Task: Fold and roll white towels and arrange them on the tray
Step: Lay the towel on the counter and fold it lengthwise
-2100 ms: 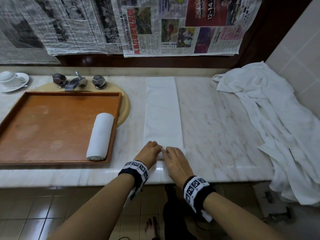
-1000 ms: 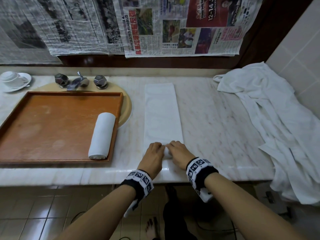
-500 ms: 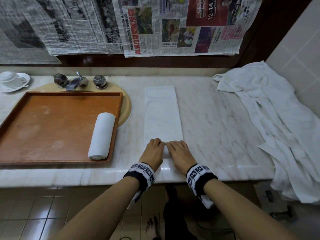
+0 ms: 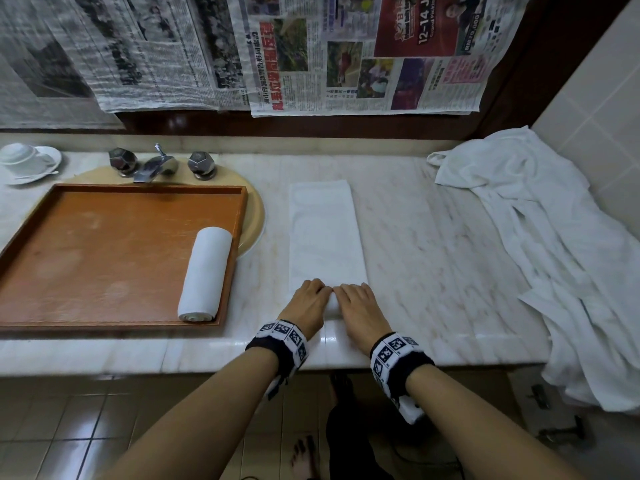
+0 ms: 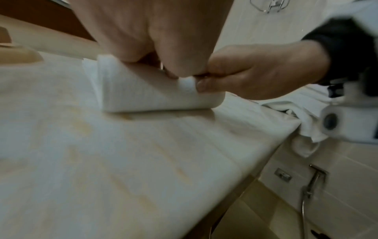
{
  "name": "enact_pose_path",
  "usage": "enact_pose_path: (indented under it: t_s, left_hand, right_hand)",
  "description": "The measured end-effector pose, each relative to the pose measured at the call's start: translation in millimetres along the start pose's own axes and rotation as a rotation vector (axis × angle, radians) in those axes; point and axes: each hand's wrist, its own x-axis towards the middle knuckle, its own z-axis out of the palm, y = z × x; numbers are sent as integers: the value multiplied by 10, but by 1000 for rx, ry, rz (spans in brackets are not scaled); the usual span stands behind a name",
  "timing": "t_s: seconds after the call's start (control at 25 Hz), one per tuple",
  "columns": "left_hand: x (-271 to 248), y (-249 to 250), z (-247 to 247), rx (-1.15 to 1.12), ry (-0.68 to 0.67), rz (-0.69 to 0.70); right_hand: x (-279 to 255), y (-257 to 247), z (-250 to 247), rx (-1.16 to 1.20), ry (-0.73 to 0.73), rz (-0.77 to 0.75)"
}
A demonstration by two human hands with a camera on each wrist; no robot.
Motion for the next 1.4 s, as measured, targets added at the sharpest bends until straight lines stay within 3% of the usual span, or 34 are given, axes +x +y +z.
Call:
enact_pose_path:
  t_s: [0.08, 0.2, 0.28, 0.4, 0.56, 0.64, 0.76, 0.88, 1.0, 1.2, 1.32, 1.4]
  left_hand:
    - [-76, 45, 13, 0, 74, -34]
    - [-336, 85, 158, -73, 216, 51]
    - [-399, 41, 207, -104, 248, 88]
    - [-196, -27, 86, -35, 131, 39]
    - [77, -40, -49, 22, -60, -12]
    - [29, -25, -36, 9, 17, -19]
    - [-182, -10, 62, -19, 244, 36]
    - [-367, 20, 197, -50, 339, 116]
    - [-301, -38, 190, -33, 282, 116]
    - [78, -45, -88, 61, -19, -10]
    - [-11, 81, -46, 68, 88, -67]
    - [-169, 135, 77, 59, 219, 15]
  right_hand:
    - [103, 13, -114, 35, -64, -3]
    - [126, 7, -234, 33, -217, -11]
    - [68, -11, -189, 49, -177, -8]
    - [-51, -106, -32, -34, 74, 6]
    - [-136, -126, 115, -101, 92, -15]
    - [-51, -51, 57, -55, 95, -31]
    - [49, 11, -93, 47, 2, -37]
    - [26, 38, -149, 99, -42, -58]
    - [-52, -3, -42, 57, 8, -9]
    - [-100, -36, 88, -36, 32, 50]
    - [84, 40, -66, 25, 12, 9]
    - [177, 67, -152, 13, -62, 5]
